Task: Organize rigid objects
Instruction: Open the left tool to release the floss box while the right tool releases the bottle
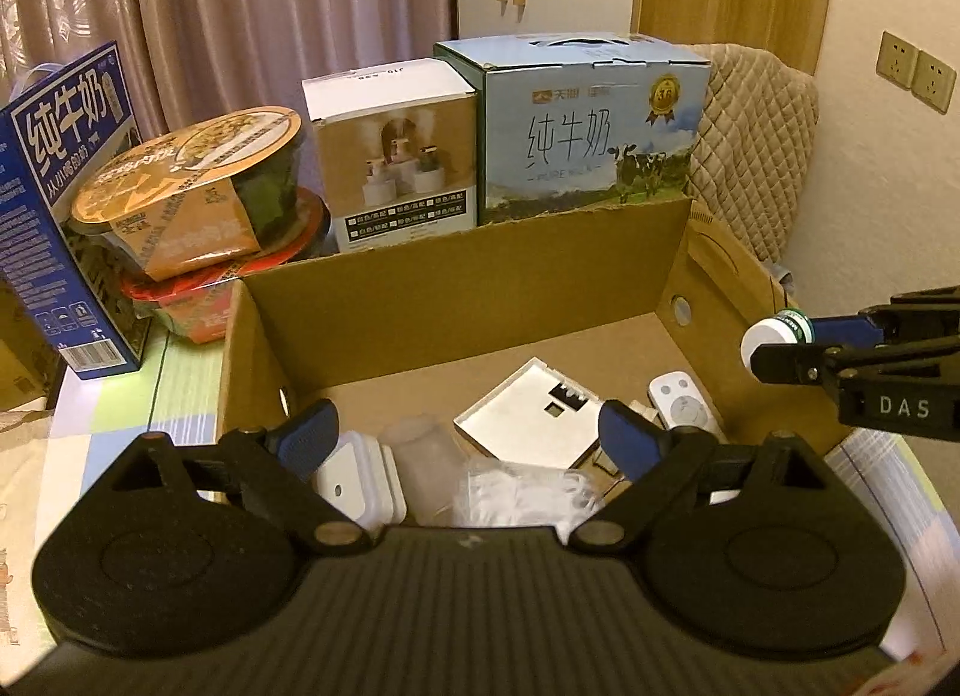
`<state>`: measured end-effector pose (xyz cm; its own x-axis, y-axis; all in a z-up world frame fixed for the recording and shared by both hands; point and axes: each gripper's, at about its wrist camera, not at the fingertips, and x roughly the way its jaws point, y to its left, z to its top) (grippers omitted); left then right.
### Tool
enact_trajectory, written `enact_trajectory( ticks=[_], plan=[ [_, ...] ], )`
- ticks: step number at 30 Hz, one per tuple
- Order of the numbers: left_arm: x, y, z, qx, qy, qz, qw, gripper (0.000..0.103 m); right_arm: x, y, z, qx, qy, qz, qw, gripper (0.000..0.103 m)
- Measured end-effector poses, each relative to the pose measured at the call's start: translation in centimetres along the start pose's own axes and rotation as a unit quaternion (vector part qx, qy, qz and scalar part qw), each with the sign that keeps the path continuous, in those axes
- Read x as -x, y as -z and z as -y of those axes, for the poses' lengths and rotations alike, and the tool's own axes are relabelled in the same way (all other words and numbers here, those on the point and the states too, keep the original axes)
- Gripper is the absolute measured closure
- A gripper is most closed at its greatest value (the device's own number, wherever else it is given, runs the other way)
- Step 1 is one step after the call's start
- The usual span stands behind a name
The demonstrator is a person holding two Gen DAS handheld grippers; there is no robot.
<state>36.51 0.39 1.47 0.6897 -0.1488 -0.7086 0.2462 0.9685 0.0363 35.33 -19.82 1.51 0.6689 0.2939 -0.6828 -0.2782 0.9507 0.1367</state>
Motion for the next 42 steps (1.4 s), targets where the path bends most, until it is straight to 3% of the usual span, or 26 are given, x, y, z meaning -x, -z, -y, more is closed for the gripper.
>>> enact_trajectory(
  ticks=[30, 31, 32, 34, 42],
  plan=[
    [0.4, 0.7, -0.4, 0.007, 0.0, 0.0, 1.0, 0.012, -0.4, -0.8, -0.6, -0.001, -0.008, 0.004, 1.0, 0.074],
    [0.5, 0.7, -0.4, 0.008, -0.001, 0.001, 1.0, 0.012, -0.2, -0.9, -0.6, -0.004, -0.007, 0.011, 1.0, 0.067],
    [0.7, 0.8, -0.4, 0.008, -0.004, 0.002, 1.0, 0.012, 0.1, -1.0, -0.4, -0.01, -0.009, 0.019, 1.0, 0.052],
    [1.0, 0.8, -0.4, 0.009, -0.005, 0.004, 0.9999, 0.012, 0.7, -1.1, -0.2, -0.018, -0.017, 0.035, 0.999, 0.043],
    [3.0, 1.6, 0.0, 0.019, -0.009, 0.013, 0.9997, 0.005, 3.3, 0.0, 0.3, -0.038, -0.006, 0.025, 0.999, 0.041]
  ],
)
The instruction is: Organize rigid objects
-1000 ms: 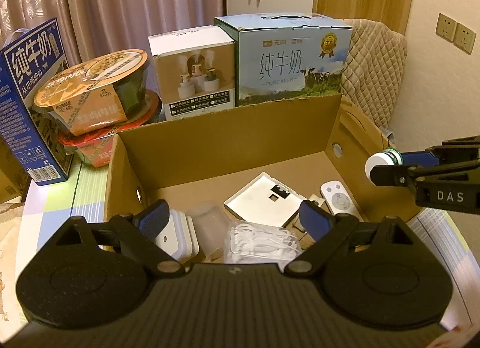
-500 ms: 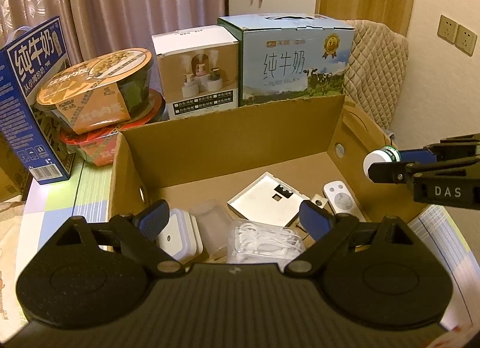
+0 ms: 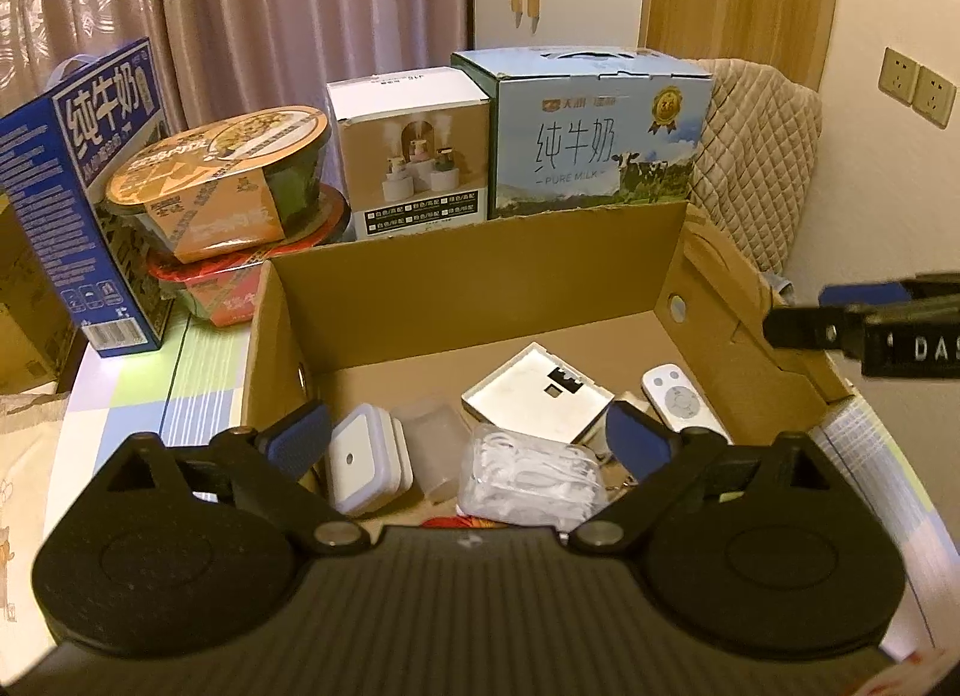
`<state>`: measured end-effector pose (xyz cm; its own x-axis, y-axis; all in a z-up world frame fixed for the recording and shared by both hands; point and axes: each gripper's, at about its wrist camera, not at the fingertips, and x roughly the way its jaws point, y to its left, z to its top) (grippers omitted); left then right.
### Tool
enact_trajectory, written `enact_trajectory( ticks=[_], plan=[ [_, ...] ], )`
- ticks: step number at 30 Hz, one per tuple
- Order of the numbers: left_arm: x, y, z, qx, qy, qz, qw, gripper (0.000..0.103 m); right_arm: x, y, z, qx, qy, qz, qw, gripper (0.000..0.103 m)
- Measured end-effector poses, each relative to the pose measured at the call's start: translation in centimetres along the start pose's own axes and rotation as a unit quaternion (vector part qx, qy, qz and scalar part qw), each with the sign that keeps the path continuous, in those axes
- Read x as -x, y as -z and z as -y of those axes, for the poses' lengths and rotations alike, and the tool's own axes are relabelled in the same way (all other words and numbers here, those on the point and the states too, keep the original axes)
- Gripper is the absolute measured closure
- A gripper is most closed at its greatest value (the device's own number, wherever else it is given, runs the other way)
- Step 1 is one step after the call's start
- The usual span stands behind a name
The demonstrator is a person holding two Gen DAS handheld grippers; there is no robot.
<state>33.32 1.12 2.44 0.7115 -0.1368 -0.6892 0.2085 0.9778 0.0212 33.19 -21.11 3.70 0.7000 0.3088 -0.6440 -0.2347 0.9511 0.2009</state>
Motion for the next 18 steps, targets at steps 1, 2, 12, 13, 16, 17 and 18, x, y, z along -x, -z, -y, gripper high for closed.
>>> enact_trajectory(
  ticks=[1, 2, 12, 13, 16, 17, 18],
  plan=[
    [0.4, 0.2, 0.1, 0.002, -0.001, 0.001, 1.0, 0.004, 0.4, 0.3, 0.0, 0.001, 0.003, -0.004, 1.0, 0.04],
    [0.9, 0.4, 0.2, 0.006, -0.003, 0.002, 1.0, 0.004, 0.8, 0.6, -0.1, 0.003, 0.005, -0.007, 1.0, 0.039],
    [7.1, 2.8, 1.7, 0.032, -0.007, 0.017, 0.9993, 0.001, 6.8, 4.0, -1.0, -0.02, 0.011, -0.015, 1.0, 0.029],
    [7.8, 3.1, 1.9, 0.034, -0.01, 0.02, 0.9992, 0.001, 7.5, 4.4, -1.2, -0.02, 0.012, -0.016, 1.0, 0.028],
    [10.2, 4.1, 2.4, 0.041, -0.011, 0.026, 0.9987, 0.001, 9.5, 5.7, -1.9, -0.024, 0.016, -0.02, 0.999, 0.024],
    [10.9, 4.4, 2.5, 0.045, -0.009, 0.024, 0.9986, 0.001, 10.2, 6.1, -2.2, -0.024, 0.015, -0.02, 0.999, 0.024],
    [11.7, 4.8, 2.6, 0.05, -0.009, 0.026, 0.9984, 0.001, 11.0, 6.6, -2.4, -0.024, 0.014, -0.019, 0.999, 0.023]
  ],
)
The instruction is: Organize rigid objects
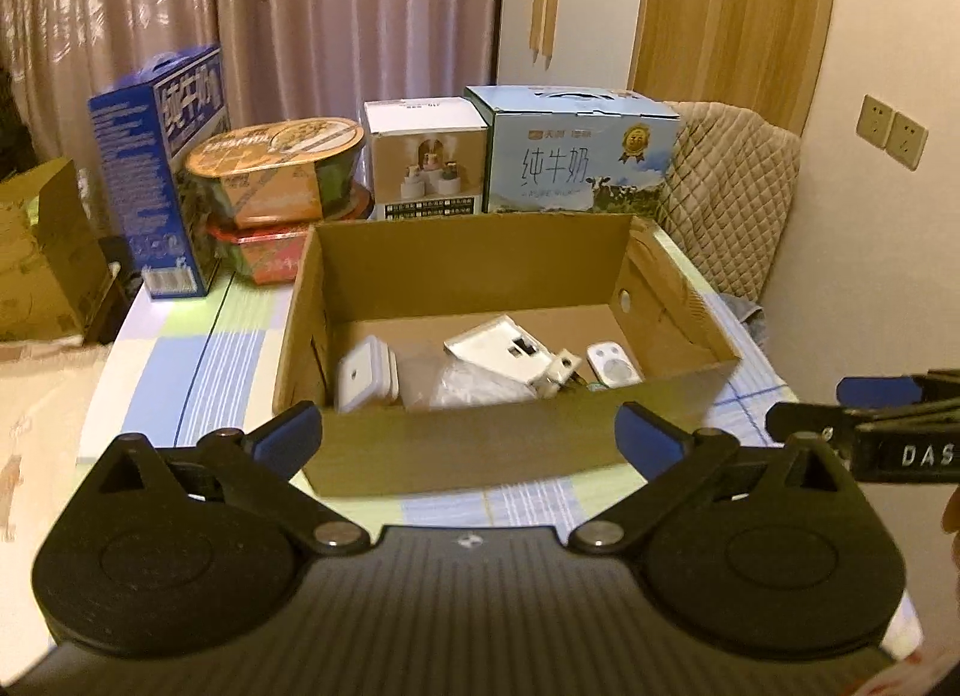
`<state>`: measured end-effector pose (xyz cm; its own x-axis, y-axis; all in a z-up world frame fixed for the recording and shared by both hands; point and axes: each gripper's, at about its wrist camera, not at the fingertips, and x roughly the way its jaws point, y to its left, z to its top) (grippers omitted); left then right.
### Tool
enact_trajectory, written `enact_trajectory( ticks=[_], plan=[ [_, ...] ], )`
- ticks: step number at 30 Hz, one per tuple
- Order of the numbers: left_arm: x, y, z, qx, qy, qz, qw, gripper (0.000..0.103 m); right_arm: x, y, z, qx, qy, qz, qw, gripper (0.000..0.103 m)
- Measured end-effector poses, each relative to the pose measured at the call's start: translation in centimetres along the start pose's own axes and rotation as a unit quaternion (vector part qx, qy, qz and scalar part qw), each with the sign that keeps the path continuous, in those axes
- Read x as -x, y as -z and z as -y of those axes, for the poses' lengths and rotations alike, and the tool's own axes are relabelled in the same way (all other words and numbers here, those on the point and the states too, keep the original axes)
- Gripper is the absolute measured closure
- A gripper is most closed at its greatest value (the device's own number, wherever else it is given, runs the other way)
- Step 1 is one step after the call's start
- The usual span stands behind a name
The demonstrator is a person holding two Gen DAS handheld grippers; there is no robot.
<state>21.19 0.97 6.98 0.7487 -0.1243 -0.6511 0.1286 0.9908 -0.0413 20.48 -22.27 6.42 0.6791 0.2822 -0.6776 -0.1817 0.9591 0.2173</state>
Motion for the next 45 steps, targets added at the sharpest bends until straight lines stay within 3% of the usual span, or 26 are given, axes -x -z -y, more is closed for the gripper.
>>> enact_trajectory(
  ticks=[19, 27, 45],
  plan=[
    [11.9, 6.4, -0.1, 0.056, -0.029, 0.002, 0.998, 0.001, 10.1, 6.1, -2.8, 0.008, 0.015, 0.015, 1.0, 0.019],
    [13.5, 8.0, 0.8, 0.049, -0.045, -0.001, 0.9978, 0.001, 11.5, 7.4, -3.1, 0.002, 0.015, 0.015, 1.0, 0.018],
    [14.4, 9.3, 2.0, 0.039, -0.043, -0.003, 0.9983, 0.001, 12.5, 8.2, -3.6, 0.009, 0.019, 0.018, 1.0, 0.018]
  ],
)
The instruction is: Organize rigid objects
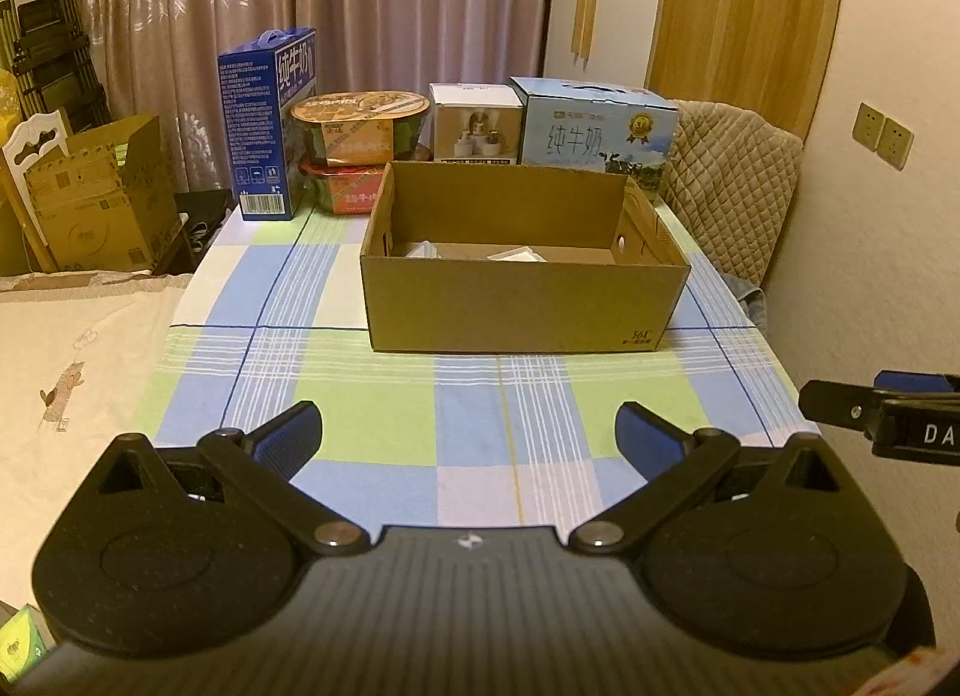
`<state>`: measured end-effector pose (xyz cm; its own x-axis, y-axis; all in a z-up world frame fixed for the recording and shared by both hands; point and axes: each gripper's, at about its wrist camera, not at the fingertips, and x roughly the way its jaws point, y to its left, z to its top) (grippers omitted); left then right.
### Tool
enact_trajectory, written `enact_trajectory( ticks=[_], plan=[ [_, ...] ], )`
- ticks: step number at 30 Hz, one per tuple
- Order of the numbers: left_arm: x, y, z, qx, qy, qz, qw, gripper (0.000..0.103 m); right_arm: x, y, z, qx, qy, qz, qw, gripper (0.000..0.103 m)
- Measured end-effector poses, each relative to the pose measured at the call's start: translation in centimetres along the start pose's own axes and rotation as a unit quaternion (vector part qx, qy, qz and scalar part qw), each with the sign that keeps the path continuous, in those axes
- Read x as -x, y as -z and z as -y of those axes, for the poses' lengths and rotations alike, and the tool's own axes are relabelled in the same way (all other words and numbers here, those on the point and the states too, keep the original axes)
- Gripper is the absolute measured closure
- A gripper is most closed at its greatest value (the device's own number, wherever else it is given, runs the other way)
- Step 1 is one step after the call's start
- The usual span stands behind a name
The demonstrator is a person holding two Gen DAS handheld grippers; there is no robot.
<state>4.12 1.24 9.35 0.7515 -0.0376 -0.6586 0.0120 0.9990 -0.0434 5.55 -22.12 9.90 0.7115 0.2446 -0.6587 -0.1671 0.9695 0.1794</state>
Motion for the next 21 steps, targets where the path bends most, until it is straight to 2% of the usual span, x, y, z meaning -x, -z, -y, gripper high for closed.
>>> enact_trajectory(
  ticks=[21],
  plan=[
    [-0.26, 0.27, 0.34, -0.008, 0.001, -0.003, 1.0, 0.001, -0.34, 0.64, 0.12, 0.002, 0.0, -0.006, 1.0, 0.018]
  ],
)
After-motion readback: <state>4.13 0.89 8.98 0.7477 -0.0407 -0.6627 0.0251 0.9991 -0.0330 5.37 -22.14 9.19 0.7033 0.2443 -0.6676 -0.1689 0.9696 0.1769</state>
